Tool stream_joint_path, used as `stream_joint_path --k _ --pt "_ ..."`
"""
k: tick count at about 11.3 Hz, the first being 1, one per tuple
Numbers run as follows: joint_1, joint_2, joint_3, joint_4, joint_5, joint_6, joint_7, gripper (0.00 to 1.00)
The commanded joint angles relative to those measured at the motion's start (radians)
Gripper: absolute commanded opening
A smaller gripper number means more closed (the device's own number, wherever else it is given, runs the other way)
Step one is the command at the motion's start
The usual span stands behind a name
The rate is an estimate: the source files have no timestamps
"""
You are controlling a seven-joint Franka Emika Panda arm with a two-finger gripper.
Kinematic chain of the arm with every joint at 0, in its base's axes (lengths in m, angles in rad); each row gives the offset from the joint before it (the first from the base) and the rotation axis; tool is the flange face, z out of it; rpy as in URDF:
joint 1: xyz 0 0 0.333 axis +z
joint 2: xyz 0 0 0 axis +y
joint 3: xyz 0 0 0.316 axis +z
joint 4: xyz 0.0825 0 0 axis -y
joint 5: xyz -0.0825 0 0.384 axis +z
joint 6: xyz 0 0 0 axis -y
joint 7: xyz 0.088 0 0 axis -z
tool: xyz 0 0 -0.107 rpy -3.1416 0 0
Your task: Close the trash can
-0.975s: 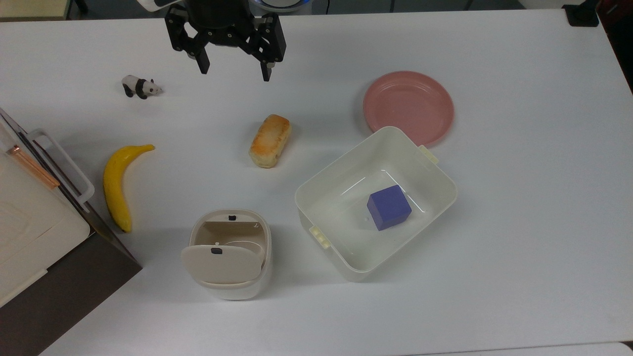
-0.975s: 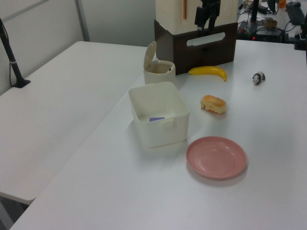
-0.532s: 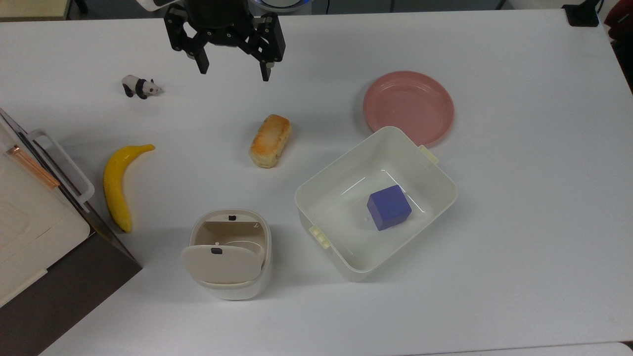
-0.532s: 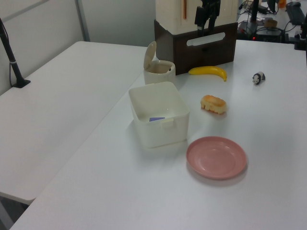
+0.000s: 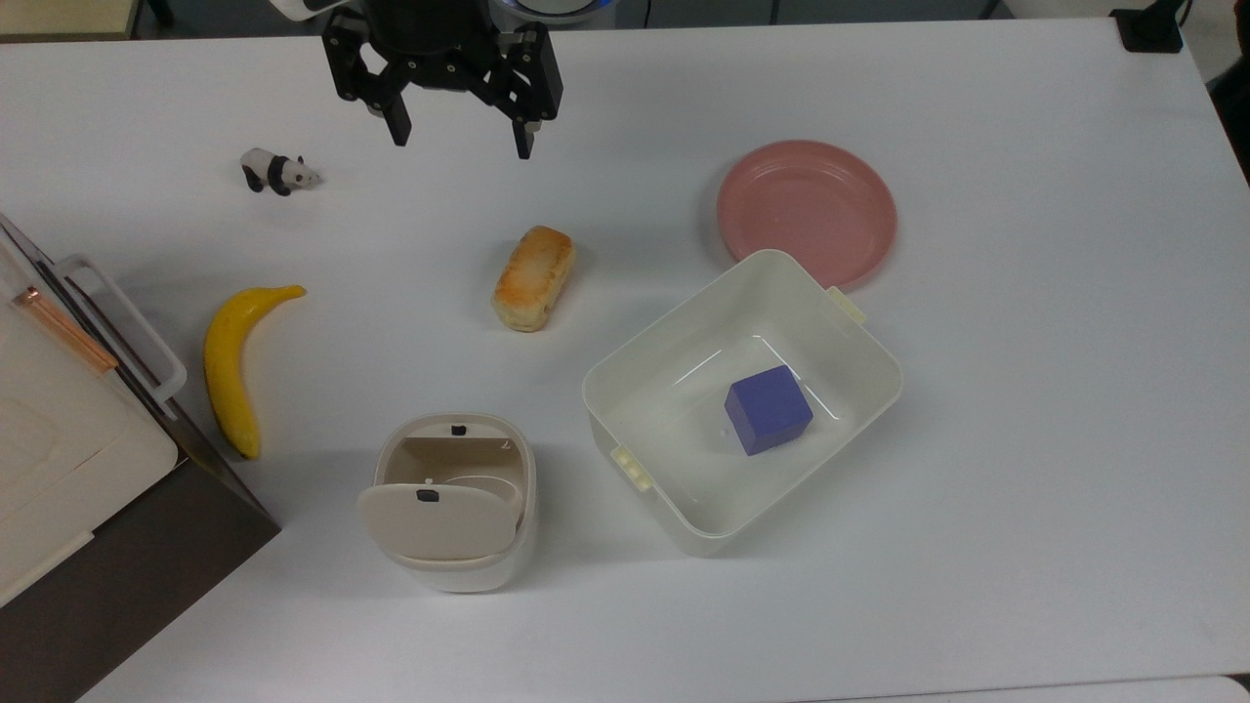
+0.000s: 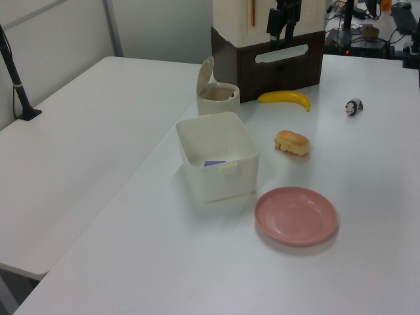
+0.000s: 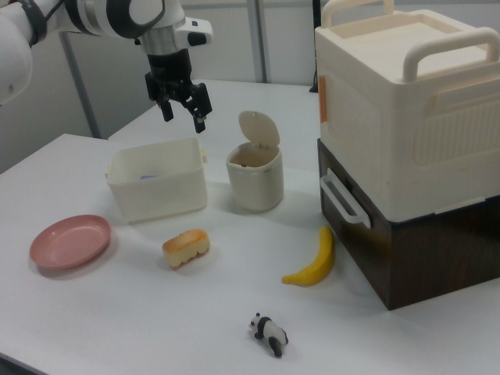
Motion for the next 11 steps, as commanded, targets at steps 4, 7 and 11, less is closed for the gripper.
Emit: stream_joint_path --k 4,7,11 --pt "0.001 -0.011 -0.005 -0.007 -0.012 0.014 -0.044 1.00" --pt "0.001 -0.013 -0.004 -0.009 -0.012 0.005 -0.044 1.00" --pt "0.007 -0.010 0.004 -0.013 -0.006 0.003 -0.088 0.94"
